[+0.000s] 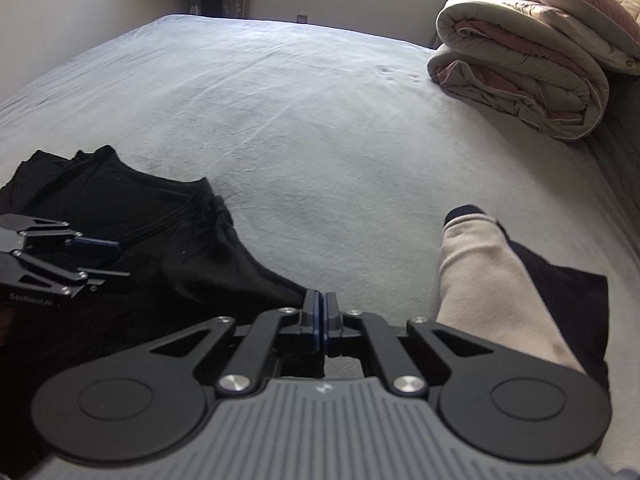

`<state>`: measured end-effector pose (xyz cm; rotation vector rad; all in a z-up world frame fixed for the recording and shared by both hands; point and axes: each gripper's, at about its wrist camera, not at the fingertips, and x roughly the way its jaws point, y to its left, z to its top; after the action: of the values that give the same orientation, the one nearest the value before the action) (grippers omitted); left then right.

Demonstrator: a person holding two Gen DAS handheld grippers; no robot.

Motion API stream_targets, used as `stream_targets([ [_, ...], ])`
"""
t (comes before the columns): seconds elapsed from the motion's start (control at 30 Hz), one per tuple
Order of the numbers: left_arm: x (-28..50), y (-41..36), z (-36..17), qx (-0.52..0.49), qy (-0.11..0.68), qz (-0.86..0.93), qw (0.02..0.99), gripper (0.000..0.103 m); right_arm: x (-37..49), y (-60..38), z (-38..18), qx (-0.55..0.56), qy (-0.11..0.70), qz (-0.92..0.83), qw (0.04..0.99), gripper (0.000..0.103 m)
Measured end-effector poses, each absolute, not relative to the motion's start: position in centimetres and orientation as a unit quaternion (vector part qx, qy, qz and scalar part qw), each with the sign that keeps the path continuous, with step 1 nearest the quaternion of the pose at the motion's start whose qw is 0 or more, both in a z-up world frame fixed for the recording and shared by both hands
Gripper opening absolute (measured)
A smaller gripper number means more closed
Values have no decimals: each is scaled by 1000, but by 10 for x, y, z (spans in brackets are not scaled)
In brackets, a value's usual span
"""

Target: Fold clothes

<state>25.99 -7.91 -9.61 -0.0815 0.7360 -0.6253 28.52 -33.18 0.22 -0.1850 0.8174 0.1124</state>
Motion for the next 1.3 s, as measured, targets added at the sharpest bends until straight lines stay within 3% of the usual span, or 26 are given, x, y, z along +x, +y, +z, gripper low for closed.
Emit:
stream_targets([
  [0.2, 257, -78, -97, -38, 351, -302, 886, 54, 340, -334, -18, -160, 432, -42, 887, 0],
  [0.37, 258, -79, -94, -29, 351, -309, 884, 54, 336, -354, -27, -82, 432, -57, 896, 2],
  [0.43, 260, -81, -91, -21, 350, -314, 882, 54, 322, -359, -25, -44, 425, -45, 903, 14],
  [0.57, 276, -93, -84, 5, 352, -315, 881, 53, 296, -364, -27, 1, 430, -8, 903, 19],
  [0.6, 281, -97, -83, 7, 352, -318, 880, 53, 291, -365, -29, 9, 432, 1, 902, 24],
  [0.63, 285, -101, -81, 10, 351, -320, 880, 53, 288, -365, -30, 15, 430, 7, 903, 36],
  [0.67, 289, -105, -80, 15, 348, -321, 881, 52, 286, -365, -31, 22, 427, 12, 904, 38],
  [0.73, 296, -113, -78, 22, 342, -322, 883, 50, 286, -368, -35, 40, 425, 22, 904, 38],
  [0.93, 321, -130, -86, 13, 343, -336, 877, 22, 294, -369, -55, 94, 395, 41, 913, 37],
  [0.97, 324, -132, -90, 11, 347, -335, 876, 18, 293, -367, -57, 93, 388, 45, 916, 22],
  [1.0, 326, -134, -93, 10, 348, -333, 876, 18, 293, -364, -58, 85, 386, 46, 917, 8],
  [1.03, 327, -136, -95, 9, 346, -330, 878, 17, 291, -362, -57, 79, 385, 47, 918, 2],
  [1.3, 327, -137, -104, -13, 320, -307, 896, 18, 275, -361, -5, -15, 361, -21, 932, 2],
])
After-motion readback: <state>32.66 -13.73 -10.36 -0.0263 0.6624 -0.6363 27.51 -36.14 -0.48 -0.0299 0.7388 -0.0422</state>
